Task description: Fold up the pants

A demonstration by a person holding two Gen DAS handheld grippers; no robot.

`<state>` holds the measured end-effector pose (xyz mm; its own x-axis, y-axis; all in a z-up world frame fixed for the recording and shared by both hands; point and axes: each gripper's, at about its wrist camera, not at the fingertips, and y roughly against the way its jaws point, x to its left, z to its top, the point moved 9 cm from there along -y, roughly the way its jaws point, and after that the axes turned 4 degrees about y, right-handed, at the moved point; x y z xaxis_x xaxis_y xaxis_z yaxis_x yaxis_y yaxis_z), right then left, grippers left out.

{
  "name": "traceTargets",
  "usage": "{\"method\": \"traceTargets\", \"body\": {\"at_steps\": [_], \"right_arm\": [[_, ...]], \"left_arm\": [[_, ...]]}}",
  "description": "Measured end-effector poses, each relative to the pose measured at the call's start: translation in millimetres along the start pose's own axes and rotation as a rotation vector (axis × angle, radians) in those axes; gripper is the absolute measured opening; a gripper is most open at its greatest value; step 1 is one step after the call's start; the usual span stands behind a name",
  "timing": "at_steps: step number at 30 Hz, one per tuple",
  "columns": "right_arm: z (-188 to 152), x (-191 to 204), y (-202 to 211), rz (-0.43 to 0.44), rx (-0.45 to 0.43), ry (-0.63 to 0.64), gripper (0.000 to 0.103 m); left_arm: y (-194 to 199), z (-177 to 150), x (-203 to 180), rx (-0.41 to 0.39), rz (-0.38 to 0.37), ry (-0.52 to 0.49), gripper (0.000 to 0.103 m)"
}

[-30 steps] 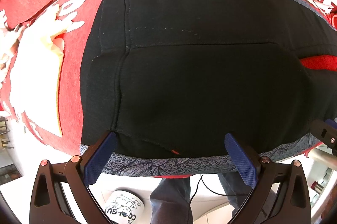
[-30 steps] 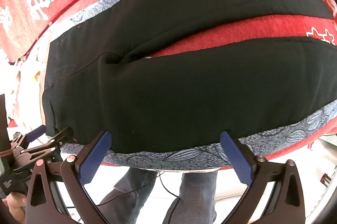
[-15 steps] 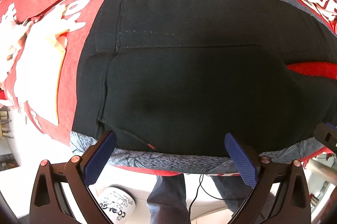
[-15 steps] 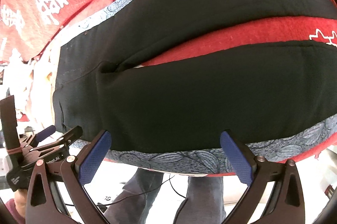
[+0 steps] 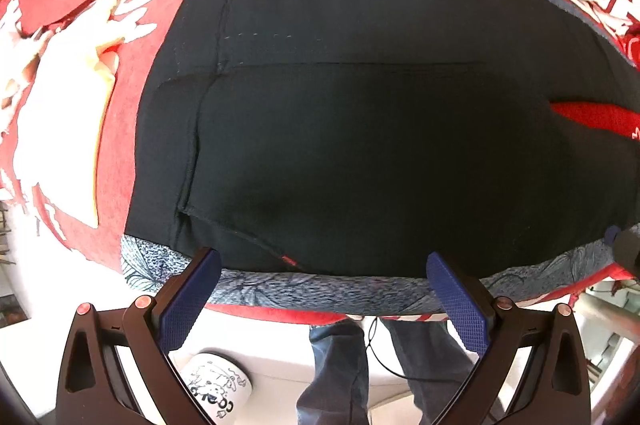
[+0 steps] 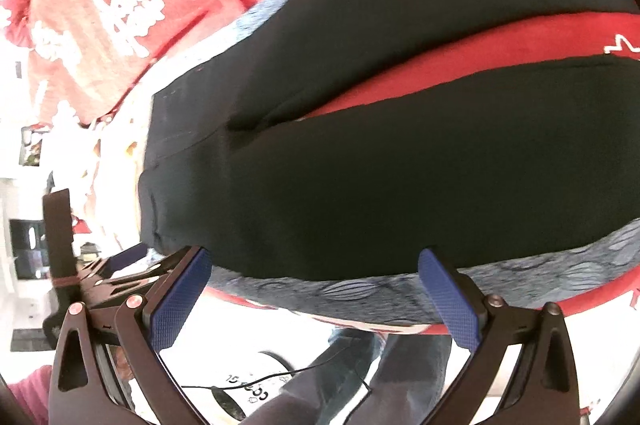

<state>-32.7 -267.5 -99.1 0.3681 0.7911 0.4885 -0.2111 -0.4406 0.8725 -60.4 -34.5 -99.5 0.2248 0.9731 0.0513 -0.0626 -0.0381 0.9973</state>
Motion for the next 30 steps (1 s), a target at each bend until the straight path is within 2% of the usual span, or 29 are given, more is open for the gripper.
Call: {"method": "traceTargets", "body": {"at_steps": [9,11,16,21,24,27,30], "right_arm": [[-27,38,-28,0.060,0.049,-0.005,0.103],[-35,44,-36,0.086,0.065,-0.026,0.103],[-58,50,-52,0.172,0.097,-0.091,0.103],[-79,46,-69,0.227,0.129,-0.175,0.102],[-80,62,-73,0.276,0.129,-0.167,0.102],[-77,78,-76,0.267,0.124,-0.146,0.101],[-78,72,-83,0.256,0.130,-0.207,0.099]], "left_arm": [[-6,-4,41,-0.035,-0.059,0.041,0.103],[-7,-8,49,-0.035,-0.090,0.051,0.103],[-9,-24,69,-0.044,-0.221,0.114,0.103],[-16,-39,83,-0.028,-0.308,0.198,0.103],[-20,-43,93,-0.018,-0.292,0.223,0.103],[-18,-40,103,-0.026,-0.284,0.251,0.103],[-6,-20,101,-0.086,-0.250,0.200,0.103]]}}
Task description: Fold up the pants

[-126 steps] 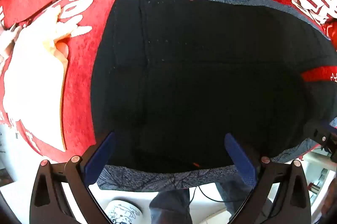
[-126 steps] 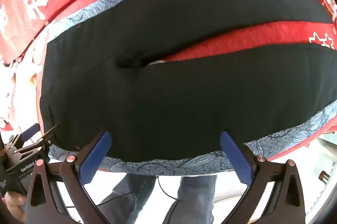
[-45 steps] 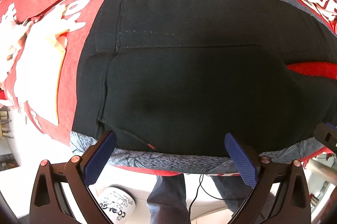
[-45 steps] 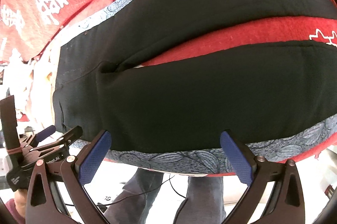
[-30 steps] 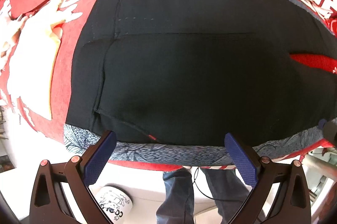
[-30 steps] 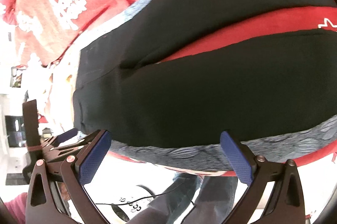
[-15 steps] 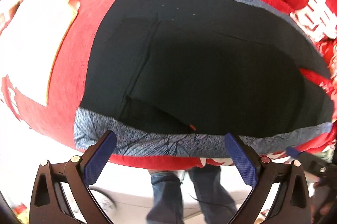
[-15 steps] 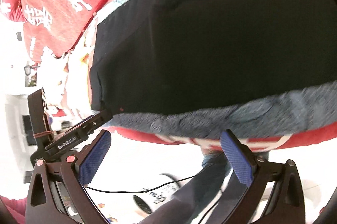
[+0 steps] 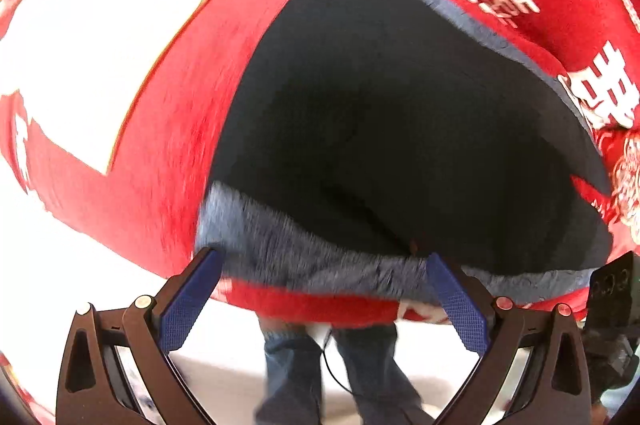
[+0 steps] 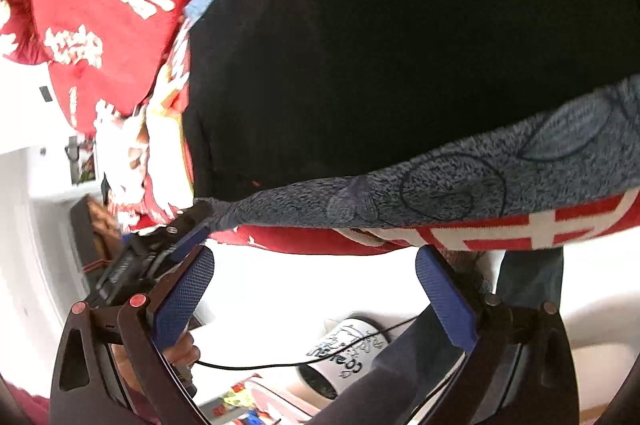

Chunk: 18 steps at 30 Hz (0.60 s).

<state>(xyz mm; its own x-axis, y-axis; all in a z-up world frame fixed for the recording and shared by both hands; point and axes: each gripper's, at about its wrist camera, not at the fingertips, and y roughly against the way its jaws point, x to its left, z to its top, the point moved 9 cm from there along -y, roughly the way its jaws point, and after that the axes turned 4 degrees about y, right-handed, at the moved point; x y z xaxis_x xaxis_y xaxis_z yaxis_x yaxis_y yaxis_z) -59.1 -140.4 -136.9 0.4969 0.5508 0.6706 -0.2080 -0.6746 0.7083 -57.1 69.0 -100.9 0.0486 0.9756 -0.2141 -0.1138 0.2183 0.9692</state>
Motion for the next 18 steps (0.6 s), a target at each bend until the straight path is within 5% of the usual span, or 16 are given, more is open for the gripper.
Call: {"method": "traceTargets", "body": {"at_steps": [9,13,14,15,18], "right_arm": [[14,-64,34,-0.007,-0.138,-0.180,0.086],[23,-89,39,0.149,-0.187,-0.345,0.080],[21,-88,41,0.173,-0.189,-0.344,0.052],[20,-85,43,0.202,-0.192,-0.323,0.012],[13,-83,47,0.215,-0.194,-0.297,0.010]], "left_arm": [[-18,34,-39,-0.062,0.019,-0.188,0.103],[-32,34,-32,-0.040,0.071,-0.210,0.103],[-34,33,-30,-0.035,0.088,-0.216,0.103],[-37,30,-27,-0.027,0.108,-0.220,0.103],[-44,21,-14,-0.011,0.165,-0.237,0.103]]}}
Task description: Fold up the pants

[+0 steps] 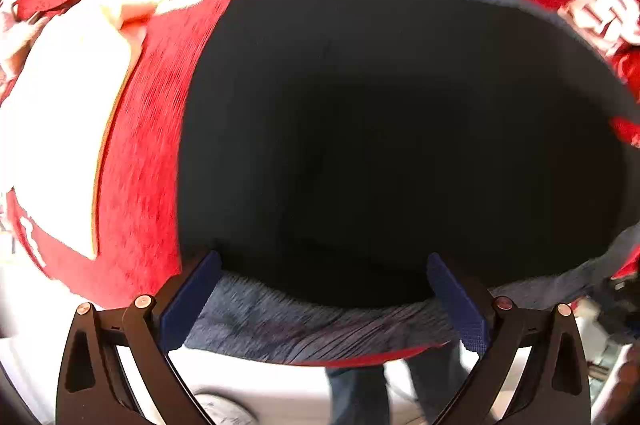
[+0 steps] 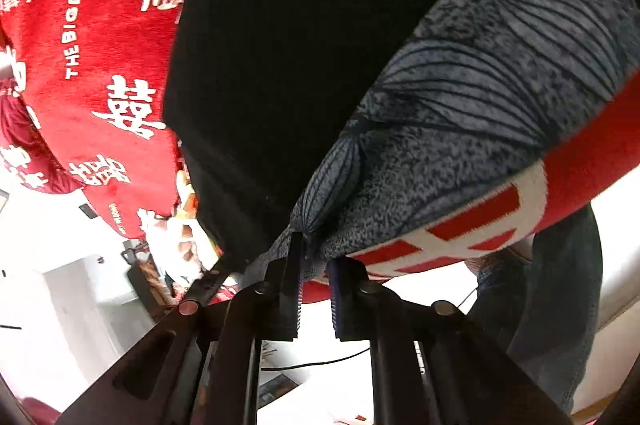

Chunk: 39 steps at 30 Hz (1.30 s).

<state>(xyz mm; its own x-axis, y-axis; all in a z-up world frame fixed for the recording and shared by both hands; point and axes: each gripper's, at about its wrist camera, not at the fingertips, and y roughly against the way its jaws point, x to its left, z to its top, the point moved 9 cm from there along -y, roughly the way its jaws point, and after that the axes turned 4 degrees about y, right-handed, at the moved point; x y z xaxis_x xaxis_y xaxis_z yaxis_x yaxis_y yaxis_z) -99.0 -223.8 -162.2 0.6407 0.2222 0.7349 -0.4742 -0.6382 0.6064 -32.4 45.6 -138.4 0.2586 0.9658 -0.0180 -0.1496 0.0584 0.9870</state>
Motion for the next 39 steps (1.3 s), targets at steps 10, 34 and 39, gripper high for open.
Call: {"method": "traceTargets", "body": {"at_steps": [10,34,39], "right_arm": [[-27,-23,-4,-0.128,0.090,0.056,0.009],[-64,103,-96,0.219,0.191,0.199,0.018],[-75,110,-86,0.208,0.243,0.279,0.022]], "left_arm": [[3,-35,20,0.034,0.019,0.042,0.103],[15,-25,11,0.086,-0.571,0.546,0.103],[-1,-5,-3,0.091,-0.538,0.554,0.060]]}}
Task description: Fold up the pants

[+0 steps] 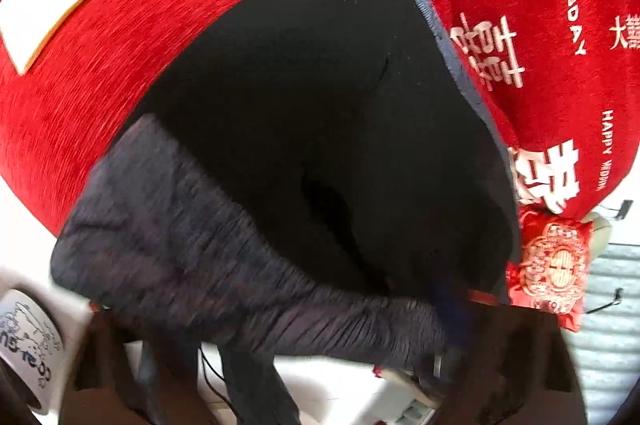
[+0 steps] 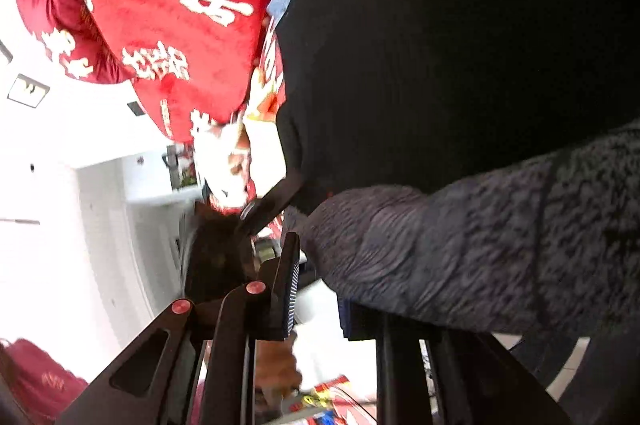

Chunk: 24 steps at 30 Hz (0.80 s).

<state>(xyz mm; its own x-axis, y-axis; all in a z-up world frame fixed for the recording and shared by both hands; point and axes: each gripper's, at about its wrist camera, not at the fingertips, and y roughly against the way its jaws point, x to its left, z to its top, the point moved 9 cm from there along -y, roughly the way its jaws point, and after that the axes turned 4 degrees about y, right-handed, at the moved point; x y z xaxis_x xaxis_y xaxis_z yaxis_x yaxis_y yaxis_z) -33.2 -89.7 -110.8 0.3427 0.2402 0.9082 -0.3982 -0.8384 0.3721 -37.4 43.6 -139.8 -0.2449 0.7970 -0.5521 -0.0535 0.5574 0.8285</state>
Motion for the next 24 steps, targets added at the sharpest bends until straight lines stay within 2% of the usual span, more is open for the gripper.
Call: {"method": "traceTargets", "body": {"at_steps": [2,3,4,8,11,14,16,20,22,23,24], "right_arm": [[-5,-8,11,-0.026,0.018,0.004,0.022],[-6,-13,17,-0.039,0.014,0.001,0.023],[-7,-18,23,-0.053,0.006,-0.004,0.024],[-12,-58,64,-0.125,-0.093,-0.085,0.049],[-18,-95,96,-0.162,-0.173,-0.160,0.050],[-17,-118,118,-0.130,-0.263,-0.216,0.050],[-18,-121,128,-0.060,-0.305,-0.239,0.050],[-11,-114,127,0.033,-0.322,-0.248,0.051],[1,-102,126,0.072,-0.358,-0.258,0.037],[5,-97,125,0.064,-0.367,-0.257,0.016],[7,-94,127,0.046,-0.374,-0.260,0.005]], "left_arm": [[-2,0,-4,-0.002,0.024,-0.044,0.054],[0,-1,-6,-0.007,0.015,-0.067,0.043],[3,-3,-12,0.005,0.000,-0.098,0.039],[13,-2,-27,0.027,-0.049,-0.139,0.038],[17,-2,-29,0.048,-0.052,-0.171,0.038],[11,-3,-27,0.071,-0.024,-0.187,0.038],[8,-3,-25,0.080,-0.018,-0.188,0.038],[-5,-6,-16,0.098,0.052,-0.219,0.038],[-7,-7,-10,0.099,0.082,-0.219,0.038],[-6,-7,-8,0.094,0.090,-0.220,0.038],[-4,-6,-7,0.089,0.092,-0.217,0.037]]}}
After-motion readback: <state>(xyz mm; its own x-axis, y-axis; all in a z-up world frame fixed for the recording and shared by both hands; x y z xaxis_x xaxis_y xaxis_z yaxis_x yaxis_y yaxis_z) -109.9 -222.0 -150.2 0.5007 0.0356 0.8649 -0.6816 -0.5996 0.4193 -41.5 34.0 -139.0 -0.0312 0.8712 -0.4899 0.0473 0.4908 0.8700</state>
